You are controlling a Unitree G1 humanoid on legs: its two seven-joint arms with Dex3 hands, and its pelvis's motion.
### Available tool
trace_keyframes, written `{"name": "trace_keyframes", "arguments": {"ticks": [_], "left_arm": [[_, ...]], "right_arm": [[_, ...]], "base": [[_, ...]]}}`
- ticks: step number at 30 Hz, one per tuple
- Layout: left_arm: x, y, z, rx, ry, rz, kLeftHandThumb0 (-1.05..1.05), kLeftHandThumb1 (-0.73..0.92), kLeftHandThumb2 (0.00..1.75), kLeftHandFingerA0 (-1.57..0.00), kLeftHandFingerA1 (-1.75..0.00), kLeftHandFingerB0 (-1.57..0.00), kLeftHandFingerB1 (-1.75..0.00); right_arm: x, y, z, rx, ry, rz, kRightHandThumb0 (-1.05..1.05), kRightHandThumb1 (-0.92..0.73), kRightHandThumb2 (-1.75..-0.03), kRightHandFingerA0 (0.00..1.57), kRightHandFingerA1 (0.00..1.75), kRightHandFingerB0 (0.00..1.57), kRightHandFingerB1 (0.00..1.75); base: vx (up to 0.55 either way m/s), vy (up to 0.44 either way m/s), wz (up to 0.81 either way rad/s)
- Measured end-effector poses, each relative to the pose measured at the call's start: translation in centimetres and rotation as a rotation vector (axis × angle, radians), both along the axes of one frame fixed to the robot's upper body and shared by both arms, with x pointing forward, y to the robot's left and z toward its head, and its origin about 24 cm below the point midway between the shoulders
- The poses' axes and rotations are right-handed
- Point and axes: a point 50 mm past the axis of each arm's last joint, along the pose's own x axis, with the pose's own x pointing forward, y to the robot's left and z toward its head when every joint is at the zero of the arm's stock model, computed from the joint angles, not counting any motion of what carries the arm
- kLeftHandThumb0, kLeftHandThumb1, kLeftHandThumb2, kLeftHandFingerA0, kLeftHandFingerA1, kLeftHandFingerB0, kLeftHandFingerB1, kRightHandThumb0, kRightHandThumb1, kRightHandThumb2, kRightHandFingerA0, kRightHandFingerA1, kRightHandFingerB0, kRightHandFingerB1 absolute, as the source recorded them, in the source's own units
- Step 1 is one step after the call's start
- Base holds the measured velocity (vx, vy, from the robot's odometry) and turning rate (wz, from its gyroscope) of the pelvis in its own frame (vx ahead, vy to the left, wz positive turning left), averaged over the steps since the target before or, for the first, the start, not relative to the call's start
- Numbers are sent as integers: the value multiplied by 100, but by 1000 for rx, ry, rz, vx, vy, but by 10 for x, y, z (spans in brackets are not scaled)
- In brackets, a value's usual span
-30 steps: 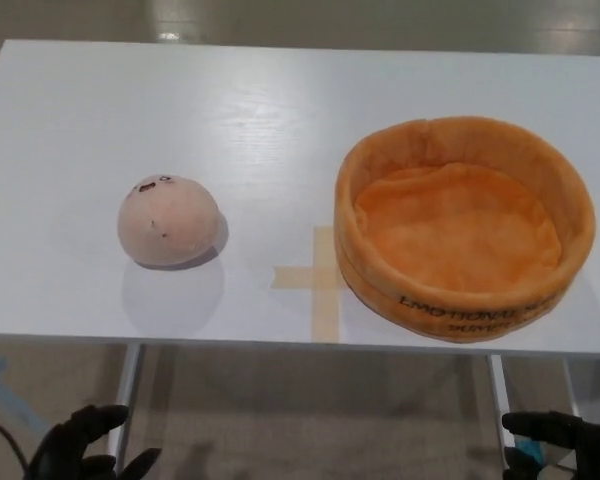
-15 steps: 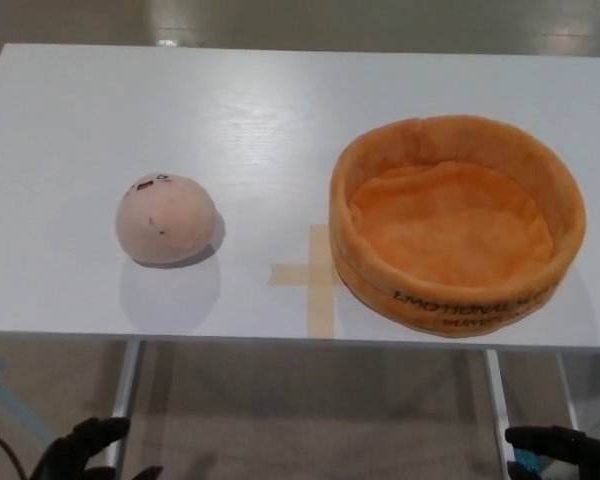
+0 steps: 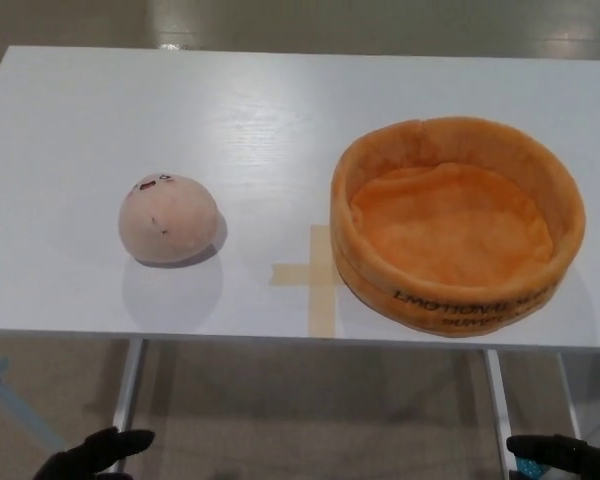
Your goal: Use the left hand to pick up the pink round toy on the left and place it inside the orange plate on the desk.
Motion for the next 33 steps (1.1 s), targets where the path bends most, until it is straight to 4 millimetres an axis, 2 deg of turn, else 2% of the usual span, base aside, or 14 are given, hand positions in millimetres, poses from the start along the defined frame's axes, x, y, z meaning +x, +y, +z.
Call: {"name": "trace_keyframes", "arguments": {"ticks": [3, 7, 8, 9, 13, 14, 15, 19, 23, 24, 25, 26, 33], "left_arm": [[1, -4, 11, -13, -30, -67, -49, 49, 70, -18, -39, -11, -34], [4, -8, 28, -39, -66, -155, -46, 50, 66, -17, -38, -10, -32], [5, -9, 31, -44, -70, -170, -39, 58, 60, -20, -35, -9, -23], [5, -10, 35, -50, -76, -190, -28, 53, 101, -1, -49, 0, -48], [7, -15, 50, -80, -97, -267, -28, 54, 101, 0, -49, 0, -49], [8, -17, 57, -91, -105, -301, -51, 54, 70, -11, -38, -8, -22], [9, -17, 59, -95, -108, -312, -29, 54, 101, -1, -49, 0, -50], [12, -24, 79, -131, -137, -404, -30, 53, 101, 0, -49, 0, -50], [13, -33, 99, -175, -173, -498, -29, 53, 101, 0, -49, 0, -50], [13, -35, 104, -185, -181, -521, -33, 47, 99, 0, -49, 0, -50], [12, -37, 107, -194, -187, -535, -33, 47, 99, 0, -49, 0, -50], [12, -40, 113, -207, -199, -565, -50, 52, 68, -12, -36, -11, -37], [9, -49, 155, -251, -297, -707, -49, 51, 68, -11, -38, -9, -39]], "right_arm": [[0, 0, 0, 0, -1, 0, -22, -60, -57, 80, 59, 70, 51], [1, 0, 1, 0, -4, 1, -22, -61, -57, 80, 59, 70, 51], [1, 0, 1, 0, -4, 1, -20, -61, -57, 79, 60, 70, 52], [1, 0, 1, 0, -4, 1, -21, -61, -57, 80, 59, 70, 51], [1, 0, 1, 0, -4, 1, -22, -60, -57, 81, 60, 71, 52], [2, 0, 1, 0, -4, 1, -23, -59, -57, 81, 60, 70, 52], [2, 0, 1, 0, -4, 1, -22, -60, -57, 80, 60, 71, 53], [4, 1, 2, 0, -10, 3, -21, -60, -57, 81, 60, 72, 54], [7, 1, 4, 0, -19, 5, -21, -61, -57, 80, 59, 70, 52], [8, 1, 5, 0, -21, 6, -21, -60, -57, 80, 59, 71, 52], [8, 2, 5, 0, -22, 6, -21, -60, -57, 80, 59, 71, 52], [9, 2, 5, 0, -23, 7, -20, -61, -57, 80, 59, 71, 52], [11, 2, 7, 1, -30, 8, -21, -61, -57, 79, 60, 70, 52]], "base": [[0, 0, 0], [0, 0, 0], [0, 0, 0], [0, 0, 0], [0, 0, 0], [0, 0, 0], [0, 0, 0], [0, 0, 0], [0, 0, 0], [0, 0, 0], [0, 0, 0], [0, 0, 0], [0, 0, 0]]}}
